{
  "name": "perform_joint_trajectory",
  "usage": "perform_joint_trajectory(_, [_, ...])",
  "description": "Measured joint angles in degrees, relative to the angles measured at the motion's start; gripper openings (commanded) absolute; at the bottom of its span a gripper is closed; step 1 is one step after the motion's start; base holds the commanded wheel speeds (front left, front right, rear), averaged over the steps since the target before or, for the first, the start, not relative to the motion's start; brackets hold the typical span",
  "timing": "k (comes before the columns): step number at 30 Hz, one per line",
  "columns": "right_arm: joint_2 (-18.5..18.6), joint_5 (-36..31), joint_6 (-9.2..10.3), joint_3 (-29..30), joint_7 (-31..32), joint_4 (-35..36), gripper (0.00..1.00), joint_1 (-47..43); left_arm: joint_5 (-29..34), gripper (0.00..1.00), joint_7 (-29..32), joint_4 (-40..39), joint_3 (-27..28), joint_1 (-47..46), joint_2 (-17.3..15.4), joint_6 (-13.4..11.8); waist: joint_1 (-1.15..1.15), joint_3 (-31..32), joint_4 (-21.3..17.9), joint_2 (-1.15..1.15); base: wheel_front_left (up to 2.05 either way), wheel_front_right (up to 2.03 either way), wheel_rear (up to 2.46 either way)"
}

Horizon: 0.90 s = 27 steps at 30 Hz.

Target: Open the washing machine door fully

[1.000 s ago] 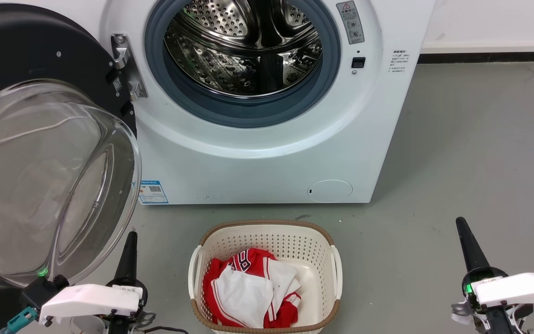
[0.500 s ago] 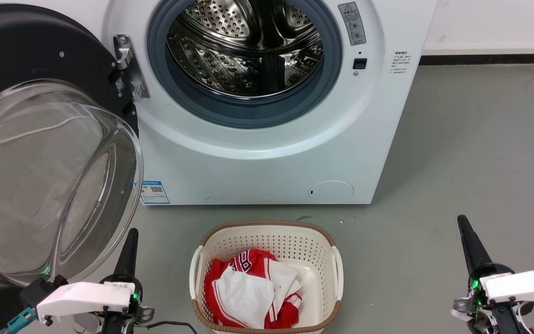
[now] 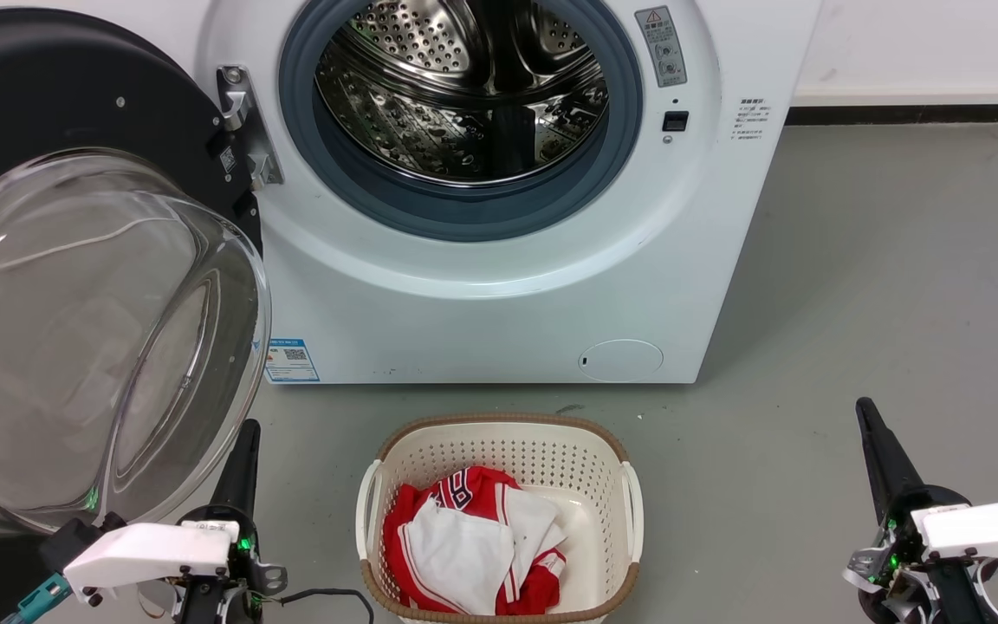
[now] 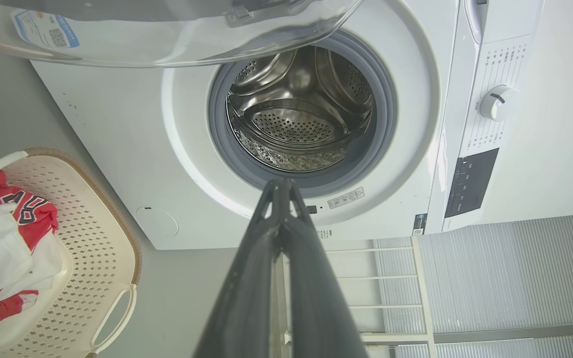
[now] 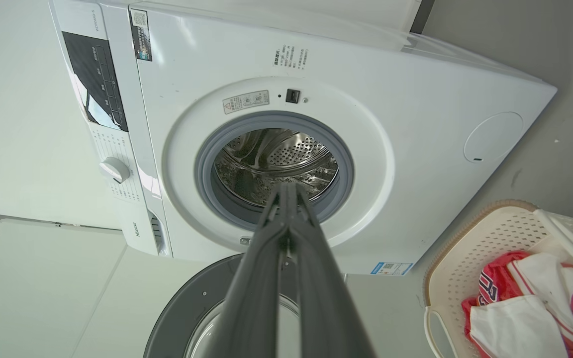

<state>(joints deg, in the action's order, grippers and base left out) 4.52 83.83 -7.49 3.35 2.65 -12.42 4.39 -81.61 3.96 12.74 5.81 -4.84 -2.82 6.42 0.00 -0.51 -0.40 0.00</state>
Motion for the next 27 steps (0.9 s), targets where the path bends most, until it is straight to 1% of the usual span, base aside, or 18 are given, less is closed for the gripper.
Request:
perform_joint_trajectory(22, [-0.1,8.9,0.00,1.0,2.0,-1.3,0.00,1.3,-9.5,0.00,2.4,1.2,0.6,-1.1,0.0,0.9,0.00,0.3,0.4,0.00,0.00,0.00,0.00])
perform_joint_trajectory(27, [-0.1,10.1,0.00,1.2,2.4,-1.5,0.00,1.3,-10.8,0.00,2.6,1.4,0.7,-1.2,0.0,1.0,0.00,0.3,0.4,0.00,0.00,0.00,0.00])
